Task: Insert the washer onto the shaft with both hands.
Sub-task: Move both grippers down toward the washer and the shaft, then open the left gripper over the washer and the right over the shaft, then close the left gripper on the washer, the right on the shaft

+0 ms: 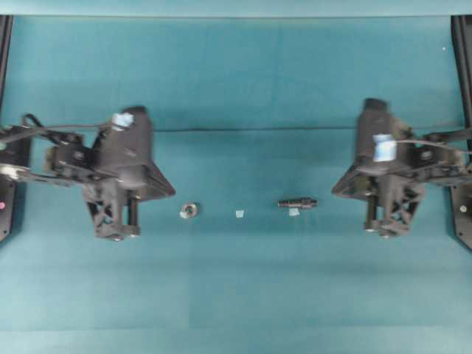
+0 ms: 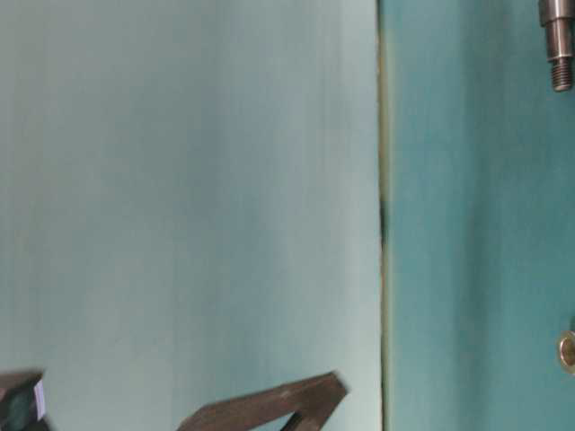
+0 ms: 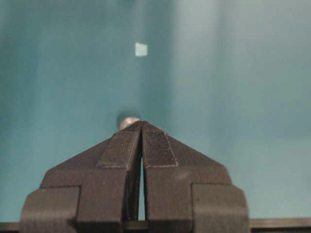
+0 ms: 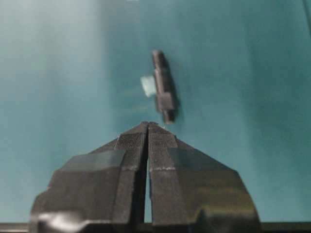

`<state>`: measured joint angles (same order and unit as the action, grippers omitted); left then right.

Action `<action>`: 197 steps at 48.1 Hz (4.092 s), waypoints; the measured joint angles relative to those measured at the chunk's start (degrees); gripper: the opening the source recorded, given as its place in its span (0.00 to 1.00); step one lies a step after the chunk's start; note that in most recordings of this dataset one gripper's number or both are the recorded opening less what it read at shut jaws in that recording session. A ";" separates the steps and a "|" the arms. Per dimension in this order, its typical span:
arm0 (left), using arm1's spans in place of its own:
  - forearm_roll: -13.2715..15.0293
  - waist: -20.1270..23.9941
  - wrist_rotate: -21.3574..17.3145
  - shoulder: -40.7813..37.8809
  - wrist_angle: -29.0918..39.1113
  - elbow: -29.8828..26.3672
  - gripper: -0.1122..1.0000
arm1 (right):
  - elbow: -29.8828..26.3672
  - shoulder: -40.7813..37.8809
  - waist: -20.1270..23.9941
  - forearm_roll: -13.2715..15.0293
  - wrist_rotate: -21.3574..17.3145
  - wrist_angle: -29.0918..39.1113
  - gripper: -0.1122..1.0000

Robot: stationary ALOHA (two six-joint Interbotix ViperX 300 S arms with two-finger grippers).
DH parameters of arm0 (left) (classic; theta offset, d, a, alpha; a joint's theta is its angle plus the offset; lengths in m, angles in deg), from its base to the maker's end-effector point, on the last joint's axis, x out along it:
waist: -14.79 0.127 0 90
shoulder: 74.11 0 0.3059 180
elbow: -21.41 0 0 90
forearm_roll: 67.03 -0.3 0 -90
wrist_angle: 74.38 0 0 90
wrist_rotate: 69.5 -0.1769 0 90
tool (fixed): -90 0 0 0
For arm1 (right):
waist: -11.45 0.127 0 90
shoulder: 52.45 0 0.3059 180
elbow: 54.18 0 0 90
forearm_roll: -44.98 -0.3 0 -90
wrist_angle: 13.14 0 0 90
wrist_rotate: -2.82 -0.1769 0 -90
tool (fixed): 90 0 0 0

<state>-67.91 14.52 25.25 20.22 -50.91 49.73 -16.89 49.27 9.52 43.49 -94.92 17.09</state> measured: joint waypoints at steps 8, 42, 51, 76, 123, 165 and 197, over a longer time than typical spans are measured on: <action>0.00 0.00 -0.18 -3.87 1.32 -2.29 0.12 | -3.16 -5.01 0.00 0.88 0.09 2.20 0.02; -0.35 -1.32 -7.47 -9.32 3.78 -4.22 0.12 | -7.29 -15.64 -0.70 1.14 8.35 3.60 0.02; -0.35 -0.97 -7.47 -10.11 3.87 -4.13 0.12 | -7.38 -15.82 -1.32 1.14 8.35 3.43 0.02; -0.35 -1.05 -6.68 -11.78 3.25 -4.22 0.54 | -8.17 -19.86 -2.90 1.14 8.35 2.64 0.75; -0.35 0.97 -2.72 -21.71 -1.41 -4.57 0.87 | -6.50 -21.80 -2.55 1.14 8.53 -1.67 0.89; -0.35 0.97 -2.20 -23.55 -2.29 -4.57 0.87 | -6.42 -25.22 -1.41 1.14 8.70 -3.87 0.89; -0.35 0.97 -2.20 -23.55 -2.29 -4.57 0.87 | -6.33 -27.16 -0.97 1.14 8.70 -5.45 0.89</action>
<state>-68.26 15.49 23.05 -3.34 -53.20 45.16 -23.22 22.11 8.55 44.63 -86.22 11.64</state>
